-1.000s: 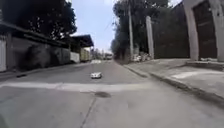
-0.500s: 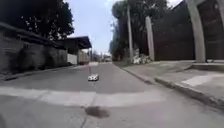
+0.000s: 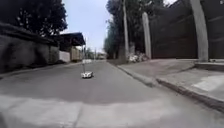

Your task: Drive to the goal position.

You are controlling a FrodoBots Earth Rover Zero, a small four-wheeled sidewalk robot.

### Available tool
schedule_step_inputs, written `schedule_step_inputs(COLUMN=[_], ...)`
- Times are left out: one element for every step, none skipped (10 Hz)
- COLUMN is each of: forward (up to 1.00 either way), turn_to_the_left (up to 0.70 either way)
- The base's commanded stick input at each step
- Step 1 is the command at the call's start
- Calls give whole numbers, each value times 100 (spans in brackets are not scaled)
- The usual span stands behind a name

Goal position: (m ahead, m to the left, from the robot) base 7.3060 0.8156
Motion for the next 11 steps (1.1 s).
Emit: schedule_step_inputs(forward=[100,100,100,100,100,100,100,100,100,100,100], turn_to_the_left=[-3,0,0,0,0,0,0,0,0,0,0])
